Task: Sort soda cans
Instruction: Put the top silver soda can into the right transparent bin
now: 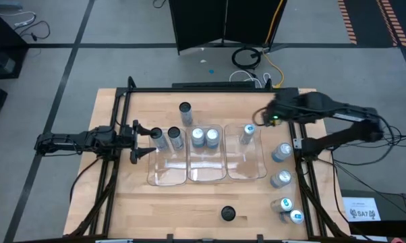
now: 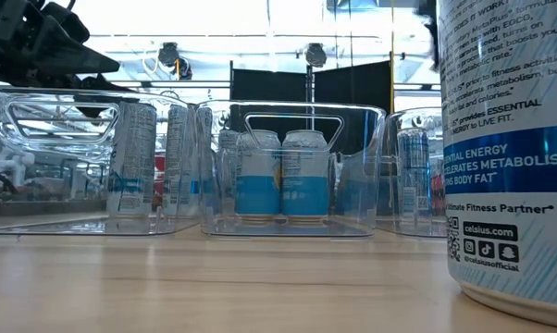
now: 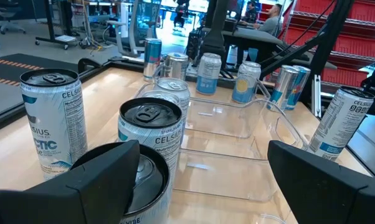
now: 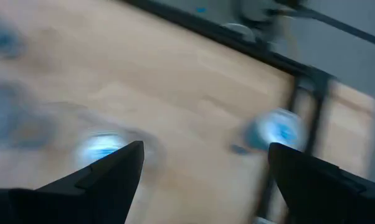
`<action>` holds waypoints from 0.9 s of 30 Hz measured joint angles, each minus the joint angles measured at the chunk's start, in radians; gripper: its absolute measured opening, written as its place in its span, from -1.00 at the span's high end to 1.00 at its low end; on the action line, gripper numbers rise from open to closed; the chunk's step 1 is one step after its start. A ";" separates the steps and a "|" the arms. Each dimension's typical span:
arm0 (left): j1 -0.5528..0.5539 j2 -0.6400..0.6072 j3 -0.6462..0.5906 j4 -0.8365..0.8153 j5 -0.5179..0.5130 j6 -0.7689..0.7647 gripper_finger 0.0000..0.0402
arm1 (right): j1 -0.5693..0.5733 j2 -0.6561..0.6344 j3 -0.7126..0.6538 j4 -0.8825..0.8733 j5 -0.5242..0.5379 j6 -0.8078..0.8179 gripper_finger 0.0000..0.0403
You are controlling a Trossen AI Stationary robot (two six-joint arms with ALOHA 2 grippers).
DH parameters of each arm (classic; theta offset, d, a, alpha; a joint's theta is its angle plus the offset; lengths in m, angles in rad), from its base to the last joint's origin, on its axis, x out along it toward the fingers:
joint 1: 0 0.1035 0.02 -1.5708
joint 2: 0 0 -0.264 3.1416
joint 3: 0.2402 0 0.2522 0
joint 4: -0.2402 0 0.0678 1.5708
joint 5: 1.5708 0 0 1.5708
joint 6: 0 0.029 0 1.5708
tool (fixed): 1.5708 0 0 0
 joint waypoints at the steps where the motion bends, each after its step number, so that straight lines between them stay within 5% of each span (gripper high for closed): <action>1: 0.000 0.000 0.000 -0.001 0.000 0.000 -0.81 | -0.010 -0.037 -0.037 -0.029 0.017 0.046 -0.67; 5: 0.000 0.000 0.000 -0.001 0.000 0.000 -0.81 | -0.054 -0.175 -0.132 -0.035 0.078 0.191 -0.67; 14: 0.000 0.000 0.000 0.000 0.000 0.000 -0.81 | -0.233 -0.203 -0.143 -0.015 0.103 0.090 -0.67; 27: 0.000 0.000 0.000 0.000 0.000 0.000 -0.81 | -0.539 -0.143 -0.144 0.100 -0.144 -0.147 -0.67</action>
